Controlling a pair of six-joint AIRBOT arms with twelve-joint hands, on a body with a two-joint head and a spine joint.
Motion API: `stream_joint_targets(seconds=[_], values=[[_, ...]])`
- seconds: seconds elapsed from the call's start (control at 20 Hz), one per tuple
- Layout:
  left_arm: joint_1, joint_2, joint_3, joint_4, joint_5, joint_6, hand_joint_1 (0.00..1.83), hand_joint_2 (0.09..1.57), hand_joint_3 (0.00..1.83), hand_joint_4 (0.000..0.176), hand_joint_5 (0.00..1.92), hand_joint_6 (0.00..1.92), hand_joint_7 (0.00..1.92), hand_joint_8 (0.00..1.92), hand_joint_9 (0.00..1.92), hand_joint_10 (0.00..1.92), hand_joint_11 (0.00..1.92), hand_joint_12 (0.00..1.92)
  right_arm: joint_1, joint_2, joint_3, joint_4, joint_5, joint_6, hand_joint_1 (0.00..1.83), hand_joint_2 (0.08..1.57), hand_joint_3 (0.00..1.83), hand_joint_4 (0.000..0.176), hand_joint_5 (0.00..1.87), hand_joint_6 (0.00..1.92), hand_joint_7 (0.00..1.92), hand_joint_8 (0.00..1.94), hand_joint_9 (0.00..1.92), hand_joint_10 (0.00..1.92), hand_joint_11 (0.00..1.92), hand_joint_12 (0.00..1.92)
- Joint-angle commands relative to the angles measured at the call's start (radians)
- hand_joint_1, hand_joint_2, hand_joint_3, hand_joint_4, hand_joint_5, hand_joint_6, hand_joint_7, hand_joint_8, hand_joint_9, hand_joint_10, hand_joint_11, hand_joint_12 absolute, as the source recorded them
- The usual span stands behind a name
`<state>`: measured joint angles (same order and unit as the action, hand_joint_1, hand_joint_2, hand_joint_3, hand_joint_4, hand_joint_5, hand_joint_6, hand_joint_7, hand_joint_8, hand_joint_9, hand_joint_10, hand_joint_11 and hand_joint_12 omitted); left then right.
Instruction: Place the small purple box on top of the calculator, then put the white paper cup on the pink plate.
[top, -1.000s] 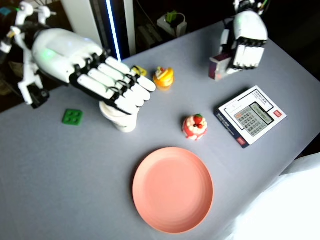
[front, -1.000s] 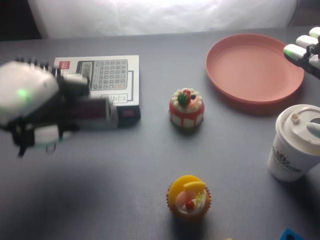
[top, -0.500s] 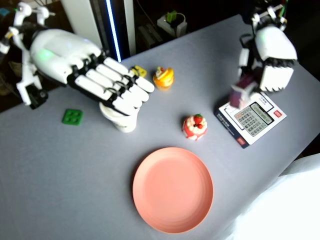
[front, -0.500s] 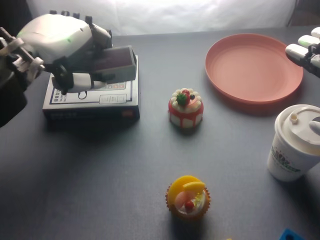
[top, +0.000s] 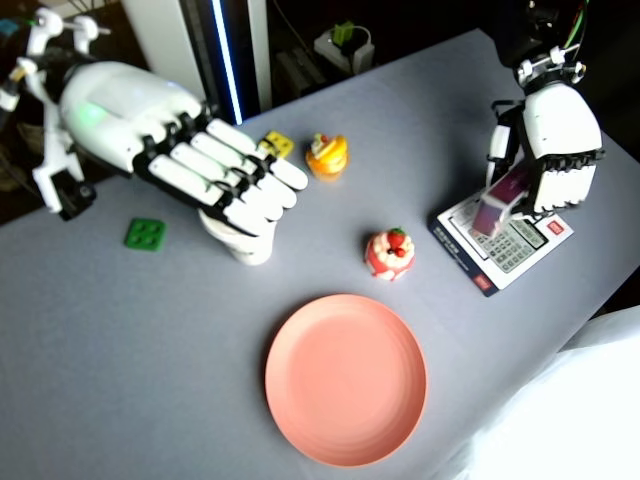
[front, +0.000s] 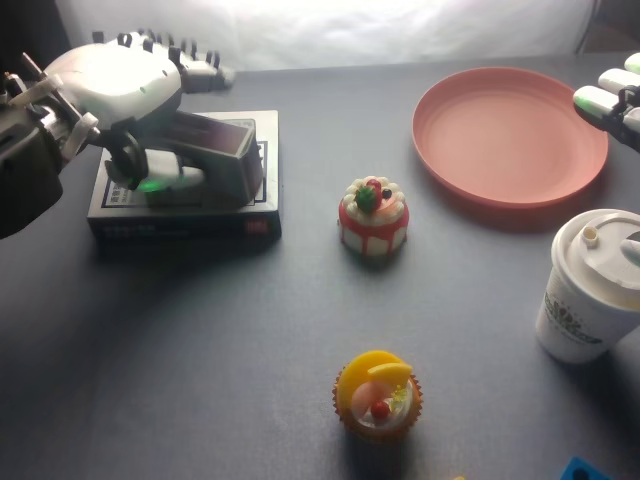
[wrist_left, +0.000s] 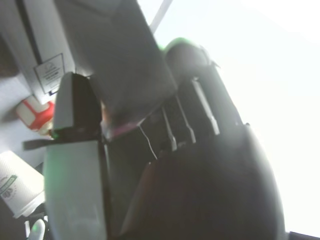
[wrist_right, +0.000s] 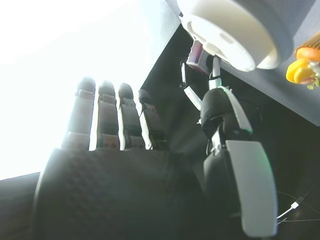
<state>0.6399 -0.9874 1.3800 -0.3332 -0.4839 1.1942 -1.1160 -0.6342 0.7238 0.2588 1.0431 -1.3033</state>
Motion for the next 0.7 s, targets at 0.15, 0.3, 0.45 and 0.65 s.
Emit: stream_joint_targets(seconds=[0.15, 0.3, 0.45, 0.65], values=[[-0.021, 0.007, -0.021, 0.009, -0.134, 0.02, 0.86, 0.96, 0.0, 0.063, 0.0, 0.0, 0.0, 0.0, 0.0, 0.0, 0.0, 0.71, 0.003, -0.002, 0.005, -0.003, 0.126, 0.01, 0.34, 1.32, 0.0, 0.0, 0.0, 0.0, 0.0, 0.0, 0.0, 0.0, 0.0, 0.0], [-0.019, 0.068, -0.101, 0.048, -0.22, 0.02, 0.79, 0.94, 0.0, 0.106, 0.0, 0.0, 0.0, 0.0, 0.0, 0.0, 0.0, 0.09, -0.001, 0.01, 0.005, -0.03, 0.138, 0.067, 0.36, 1.27, 0.0, 0.0, 0.0, 0.0, 0.0, 0.0, 0.0, 0.0, 0.01, 0.0], [-0.007, 0.139, -0.188, 0.109, -0.308, -0.001, 0.79, 0.93, 0.0, 0.115, 0.0, 0.0, 0.0, 0.0, 0.0, 0.0, 0.0, 0.0, -0.01, 0.032, 0.006, -0.061, 0.142, 0.143, 0.33, 1.25, 0.0, 0.0, 0.0, 0.0, 0.0, 0.0, 0.0, 0.0, 0.02, 0.01], [0.054, 0.204, -0.244, 0.178, -0.446, -0.145, 0.79, 0.94, 0.0, 0.132, 0.0, 0.0, 0.0, 0.0, 0.0, 0.0, 0.03, 0.03, -0.042, 0.053, 0.016, -0.124, 0.141, 0.268, 0.35, 1.13, 0.0, 0.0, 0.0, 0.0, 0.0, 0.0, 0.0, 0.0, 0.0, 0.79]])
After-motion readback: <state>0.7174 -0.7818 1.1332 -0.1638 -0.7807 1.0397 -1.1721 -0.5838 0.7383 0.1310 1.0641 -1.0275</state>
